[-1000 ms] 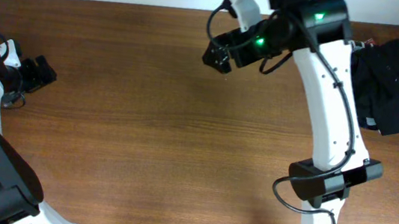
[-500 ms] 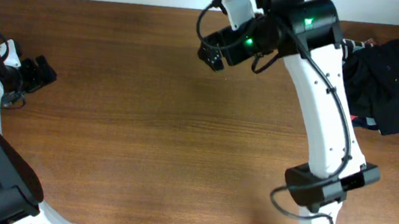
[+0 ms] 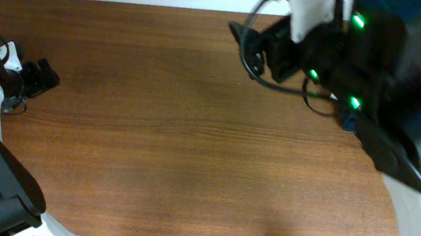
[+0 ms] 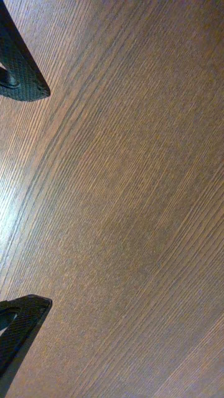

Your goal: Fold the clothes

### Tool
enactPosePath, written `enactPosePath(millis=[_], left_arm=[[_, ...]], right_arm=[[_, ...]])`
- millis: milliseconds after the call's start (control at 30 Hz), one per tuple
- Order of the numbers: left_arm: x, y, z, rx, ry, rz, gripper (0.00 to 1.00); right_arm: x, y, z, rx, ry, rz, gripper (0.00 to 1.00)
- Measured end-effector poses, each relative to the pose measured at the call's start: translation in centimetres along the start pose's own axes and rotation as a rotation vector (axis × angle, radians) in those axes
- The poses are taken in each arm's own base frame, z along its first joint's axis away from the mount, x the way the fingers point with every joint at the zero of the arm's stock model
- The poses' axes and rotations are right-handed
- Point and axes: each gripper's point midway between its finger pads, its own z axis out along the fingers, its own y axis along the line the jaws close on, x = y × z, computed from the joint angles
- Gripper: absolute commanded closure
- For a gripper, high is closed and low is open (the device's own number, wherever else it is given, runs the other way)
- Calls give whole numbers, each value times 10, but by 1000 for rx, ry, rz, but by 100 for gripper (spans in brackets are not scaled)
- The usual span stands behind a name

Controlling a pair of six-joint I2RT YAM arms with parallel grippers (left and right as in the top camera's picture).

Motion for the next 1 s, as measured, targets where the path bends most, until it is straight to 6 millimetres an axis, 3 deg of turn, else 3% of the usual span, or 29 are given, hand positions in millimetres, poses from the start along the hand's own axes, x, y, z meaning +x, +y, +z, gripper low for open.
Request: enactPosePath(millis=[67, 167, 233, 367, 567, 867, 1000], left_arm=[[0, 0, 0, 0, -1, 0, 1], [0, 0, 0, 0, 0, 0, 1], [0, 0, 0, 0, 0, 0, 1], [0, 0, 0, 0, 0, 0, 1], [0, 0, 1, 1, 3, -1, 1], [0, 0, 1, 0, 2, -1, 1], [0, 0, 1, 0, 3, -1, 1]], right_arm=[[-5, -3, -10, 32, -87, -8, 1], [21, -3, -15, 63, -143, -13, 1], [50, -4, -15, 83, -159, -2, 1], [131, -11, -13, 133, -154, 78, 1], [239, -7, -28, 169, -150, 143, 1], [349, -5, -40, 235, -178, 169, 1], [376, -7, -40, 262, -169, 181, 1]])
